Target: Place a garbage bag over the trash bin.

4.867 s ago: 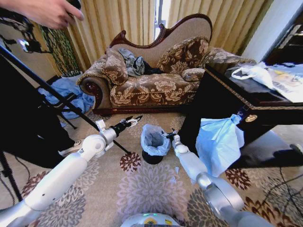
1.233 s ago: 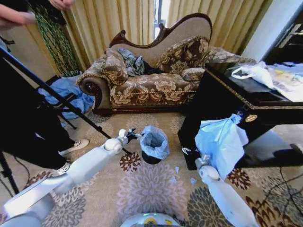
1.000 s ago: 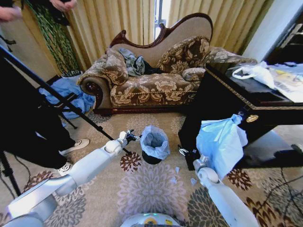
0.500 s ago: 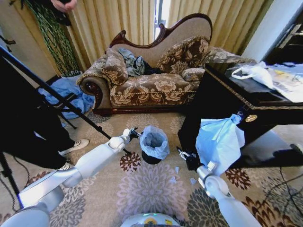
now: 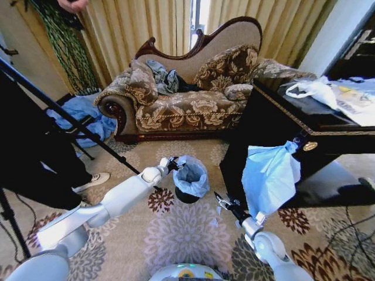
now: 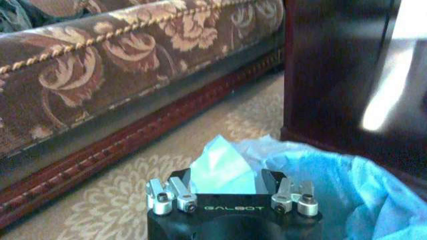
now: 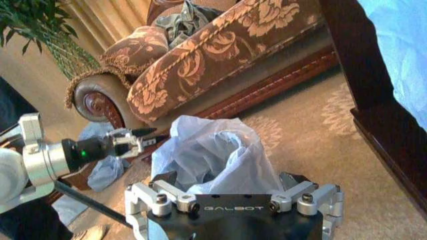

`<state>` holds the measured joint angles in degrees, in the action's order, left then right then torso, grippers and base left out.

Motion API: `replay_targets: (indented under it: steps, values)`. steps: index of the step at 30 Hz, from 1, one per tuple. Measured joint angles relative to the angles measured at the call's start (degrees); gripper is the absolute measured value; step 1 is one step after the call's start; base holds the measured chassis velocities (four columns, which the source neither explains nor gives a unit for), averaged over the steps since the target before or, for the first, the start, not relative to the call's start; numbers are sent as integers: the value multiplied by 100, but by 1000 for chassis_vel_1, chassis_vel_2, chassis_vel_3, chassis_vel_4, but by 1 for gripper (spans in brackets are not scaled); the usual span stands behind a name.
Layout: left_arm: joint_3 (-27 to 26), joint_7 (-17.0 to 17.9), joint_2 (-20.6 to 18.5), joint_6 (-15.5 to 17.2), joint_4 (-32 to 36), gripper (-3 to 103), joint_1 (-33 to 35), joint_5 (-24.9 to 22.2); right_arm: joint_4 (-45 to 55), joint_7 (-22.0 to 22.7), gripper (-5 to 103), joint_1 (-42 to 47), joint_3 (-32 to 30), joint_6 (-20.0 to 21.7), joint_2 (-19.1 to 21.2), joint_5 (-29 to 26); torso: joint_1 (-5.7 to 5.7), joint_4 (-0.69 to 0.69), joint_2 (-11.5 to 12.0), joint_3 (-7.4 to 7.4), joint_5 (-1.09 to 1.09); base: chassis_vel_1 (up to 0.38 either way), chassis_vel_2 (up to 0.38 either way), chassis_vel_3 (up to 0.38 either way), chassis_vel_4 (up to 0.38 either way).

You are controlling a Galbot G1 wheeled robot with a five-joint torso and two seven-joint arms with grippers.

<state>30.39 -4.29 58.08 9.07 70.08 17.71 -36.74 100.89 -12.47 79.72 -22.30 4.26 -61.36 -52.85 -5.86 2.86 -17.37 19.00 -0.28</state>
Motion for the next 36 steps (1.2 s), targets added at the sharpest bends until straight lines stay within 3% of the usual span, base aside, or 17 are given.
replay_targets:
  steps: [3,6,20,22,24,26,36]
  values:
    - [99,-7,151,10,-210,77,-65,149,-4,1,99,18,-25,-5,-10,-2,-1,2,0,0,0,0,0,0,0]
    - [120,-7,259,8,-340,73,-75,295,-9,0,99,55,-41,-17,-15,0,-1,5,0,1,0,0,0,0,0]
    - [-32,243,372,45,-623,22,85,391,26,-38,99,242,-144,-120,-71,12,-1,3,0,1,-1,0,0,0,0]
    - [-170,396,369,32,-715,11,176,236,58,-51,99,288,-157,-124,-71,12,-1,2,0,1,-1,0,0,0,0]
    - [-233,464,369,-8,-747,11,218,161,64,-59,99,311,-158,-129,-71,13,-1,2,0,1,-1,0,0,0,0]
    - [-363,595,350,-86,-761,2,300,-75,70,-90,99,366,-156,-151,-73,37,-1,3,0,1,-2,0,0,0,0]
    - [-787,747,351,-224,-1110,0,465,-1249,114,-218,99,574,-124,-225,-129,174,-1,2,0,0,0,0,0,0,0]
